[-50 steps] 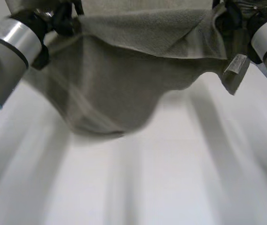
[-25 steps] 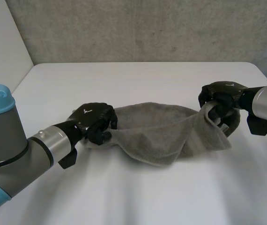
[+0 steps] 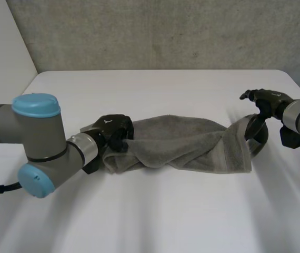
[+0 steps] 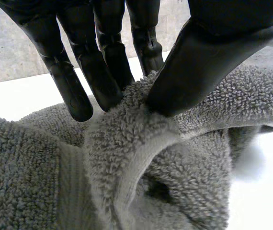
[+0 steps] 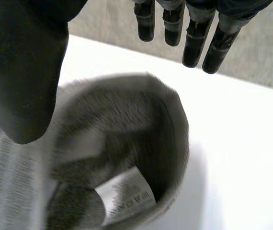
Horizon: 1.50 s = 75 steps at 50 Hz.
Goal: Fold the towel.
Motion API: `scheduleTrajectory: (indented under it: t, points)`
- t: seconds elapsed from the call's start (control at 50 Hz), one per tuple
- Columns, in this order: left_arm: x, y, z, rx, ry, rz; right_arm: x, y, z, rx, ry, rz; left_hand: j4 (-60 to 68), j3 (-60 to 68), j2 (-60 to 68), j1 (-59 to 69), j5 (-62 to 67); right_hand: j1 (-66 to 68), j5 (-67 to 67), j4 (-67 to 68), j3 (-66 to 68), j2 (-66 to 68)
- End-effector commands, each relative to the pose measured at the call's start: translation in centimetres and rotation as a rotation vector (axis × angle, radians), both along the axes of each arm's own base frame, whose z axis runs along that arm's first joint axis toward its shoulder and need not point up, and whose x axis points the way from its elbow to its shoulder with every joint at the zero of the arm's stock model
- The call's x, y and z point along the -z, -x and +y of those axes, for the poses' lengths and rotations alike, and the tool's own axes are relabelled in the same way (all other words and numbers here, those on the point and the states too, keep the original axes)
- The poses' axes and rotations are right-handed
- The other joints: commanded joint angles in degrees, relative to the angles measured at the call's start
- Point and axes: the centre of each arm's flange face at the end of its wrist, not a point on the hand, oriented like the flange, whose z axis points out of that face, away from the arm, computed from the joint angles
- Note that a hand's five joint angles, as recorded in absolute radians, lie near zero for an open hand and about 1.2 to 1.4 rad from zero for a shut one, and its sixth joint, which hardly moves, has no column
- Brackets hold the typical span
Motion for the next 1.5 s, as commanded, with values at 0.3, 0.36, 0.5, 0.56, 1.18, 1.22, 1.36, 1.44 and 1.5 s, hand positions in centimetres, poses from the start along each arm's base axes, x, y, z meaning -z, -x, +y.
scheduleTrajectory:
  t: [0.3, 0.36, 0.5, 0.56, 1.18, 1.22, 1.36, 1.44, 1.5]
  points:
    - [-1.3, 0.8, -4.8, -0.084, 0.109, 0.025, 4.9, -2.8, 12.5, -0.397, 0.098, 0.301, -5.3, -5.5, -5.2, -6.5, -5.6, 3.6, 3.7, 2.6, 3.3, 3.6]
    - [-0.9, 0.7, -4.8, -0.086, 0.096, 0.019, 6.4, -2.8, 12.1, -0.418, 0.101, 0.338, -12.7, -12.9, -12.6, -13.9, -13.0, 3.8, 3.8, 2.8, 3.5, 3.7]
    - [-0.5, 0.5, -4.3, -0.086, 0.067, 0.008, 8.0, -2.8, 10.5, -0.430, 0.174, 0.422, -18.4, -18.6, -18.3, -19.6, -18.7, 5.7, 5.7, 4.7, 5.3, 5.6]
    - [-0.4, 0.3, -3.9, -0.088, 0.051, 0.002, 8.2, -2.9, 9.9, -0.440, 0.206, 0.451, -23.0, -23.2, -22.9, -24.2, -23.3, 7.0, 7.0, 6.0, 6.7, 6.9]
    - [-2.7, -4.4, 2.9, -0.075, -0.030, -0.014, 9.5, -3.5, 5.5, -0.387, 0.286, 0.490, -50.1, -50.3, -50.0, -51.3, -50.4, 33.2, 33.3, 32.2, 32.9, 33.2]
    - [-2.3, -4.7, 3.3, -0.077, -0.036, -0.018, 9.5, -3.5, 5.4, -0.384, 0.287, 0.492, -50.2, -50.5, -50.2, -51.4, -50.5, 36.8, 36.8, 35.8, 36.4, 36.7]
    - [-1.7, -5.0, 4.2, -0.077, -0.050, -0.023, 9.5, -3.5, 4.9, -0.372, 0.290, 0.496, -50.4, -50.6, -50.3, -51.6, -50.7, 38.8, 38.8, 37.8, 38.5, 38.7]
    - [-1.2, -5.2, 4.6, -0.077, -0.056, -0.025, 9.9, -3.5, 4.8, -0.371, 0.279, 0.499, -50.9, -51.1, -50.8, -52.1, -51.2, 31.2, 31.3, 30.2, 30.9, 31.2]
    - [-1.0, -5.2, 4.6, -0.079, -0.058, -0.026, 10.1, -3.5, 4.6, -0.370, 0.277, 0.499, -50.9, -51.1, -50.8, -52.1, -51.2, 27.7, 27.7, 26.7, 27.3, 27.6]
